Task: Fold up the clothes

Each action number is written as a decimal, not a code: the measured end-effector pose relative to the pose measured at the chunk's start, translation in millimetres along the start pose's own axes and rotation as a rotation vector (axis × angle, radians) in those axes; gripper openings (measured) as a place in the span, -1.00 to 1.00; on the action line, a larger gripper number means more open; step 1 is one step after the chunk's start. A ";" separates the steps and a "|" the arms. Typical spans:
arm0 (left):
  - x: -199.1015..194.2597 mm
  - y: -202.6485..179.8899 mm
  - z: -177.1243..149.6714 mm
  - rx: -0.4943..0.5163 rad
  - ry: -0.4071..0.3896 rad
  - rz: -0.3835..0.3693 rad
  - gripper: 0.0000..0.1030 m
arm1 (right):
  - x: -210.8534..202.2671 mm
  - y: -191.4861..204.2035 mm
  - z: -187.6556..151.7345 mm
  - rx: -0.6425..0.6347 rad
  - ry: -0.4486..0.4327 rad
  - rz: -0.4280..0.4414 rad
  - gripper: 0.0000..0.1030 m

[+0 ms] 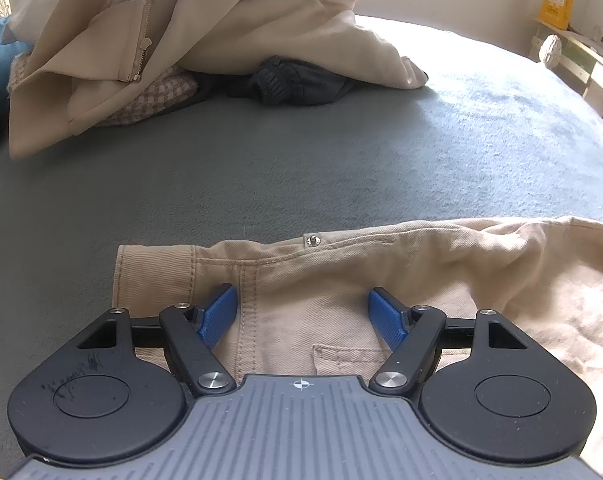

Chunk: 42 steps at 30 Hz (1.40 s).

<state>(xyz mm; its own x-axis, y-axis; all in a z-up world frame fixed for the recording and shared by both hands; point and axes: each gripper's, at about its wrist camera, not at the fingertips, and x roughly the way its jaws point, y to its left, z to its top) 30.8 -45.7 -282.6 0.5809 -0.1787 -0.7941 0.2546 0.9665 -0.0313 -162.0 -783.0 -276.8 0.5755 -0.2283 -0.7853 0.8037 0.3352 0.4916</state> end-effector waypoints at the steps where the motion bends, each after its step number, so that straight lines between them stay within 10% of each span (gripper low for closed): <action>1: 0.1 -0.2 0.1 0.001 0.001 0.002 0.43 | 2.3 2.2 -1.7 -0.014 0.009 0.016 -0.29; 3: 0.7 -1.5 -0.1 0.005 0.000 0.008 0.43 | 3.1 10.0 -7.0 -0.070 0.023 0.034 -0.87; 8: 0.7 -2.9 0.1 0.009 0.002 0.014 0.43 | -28.7 4.0 -8.5 -0.071 -0.113 0.078 -0.90; 19: 1.2 -1.2 -0.2 0.013 0.001 0.007 0.44 | -11.0 -42.1 -11.4 0.011 -0.112 -0.051 -0.87; 26: 2.0 -1.2 -1.7 0.017 -0.010 0.006 0.44 | -51.2 -28.5 7.8 -0.040 -0.247 -0.095 -0.45; 29: 2.3 0.3 -1.1 0.021 -0.009 0.000 0.45 | -35.1 -0.9 21.9 -0.162 -0.147 -0.002 -0.01; 42: 2.7 1.0 -1.9 0.034 -0.008 -0.001 0.46 | 52.5 62.3 35.4 -0.320 0.064 -0.005 0.29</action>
<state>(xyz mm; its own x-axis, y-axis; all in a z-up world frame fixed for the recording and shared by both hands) 31.1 -44.9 -285.9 0.5870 -0.1816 -0.7889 0.2814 0.9595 -0.0115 -76.4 -806.4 -274.0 0.5527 -0.1763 -0.8145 0.7125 0.6070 0.3521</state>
